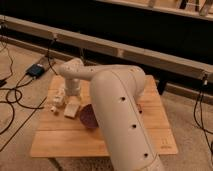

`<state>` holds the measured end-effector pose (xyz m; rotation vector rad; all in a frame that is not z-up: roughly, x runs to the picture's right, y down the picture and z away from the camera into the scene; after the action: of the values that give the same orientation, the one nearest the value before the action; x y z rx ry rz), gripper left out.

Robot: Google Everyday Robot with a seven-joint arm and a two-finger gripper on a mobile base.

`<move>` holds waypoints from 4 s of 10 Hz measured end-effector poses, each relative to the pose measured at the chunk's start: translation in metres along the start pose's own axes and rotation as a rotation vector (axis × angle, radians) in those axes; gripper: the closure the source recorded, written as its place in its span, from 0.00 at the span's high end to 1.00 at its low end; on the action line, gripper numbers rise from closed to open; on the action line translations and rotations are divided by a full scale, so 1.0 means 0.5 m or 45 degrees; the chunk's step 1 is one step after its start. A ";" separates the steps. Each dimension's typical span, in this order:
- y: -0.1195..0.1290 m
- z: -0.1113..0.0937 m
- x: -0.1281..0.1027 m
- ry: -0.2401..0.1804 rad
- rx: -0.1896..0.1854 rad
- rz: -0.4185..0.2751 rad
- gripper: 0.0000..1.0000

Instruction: Place the eraser in the ceramic cup

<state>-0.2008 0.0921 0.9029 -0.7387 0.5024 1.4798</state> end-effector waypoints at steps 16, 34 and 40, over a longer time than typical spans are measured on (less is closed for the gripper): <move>0.005 0.026 -0.002 0.057 0.107 -0.065 0.44; -0.203 -0.335 -0.067 -0.304 0.210 0.146 0.00; -0.321 -0.414 -0.052 -0.464 0.242 0.248 0.00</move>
<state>-0.0155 -0.0636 0.8002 -0.2655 0.4350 1.6760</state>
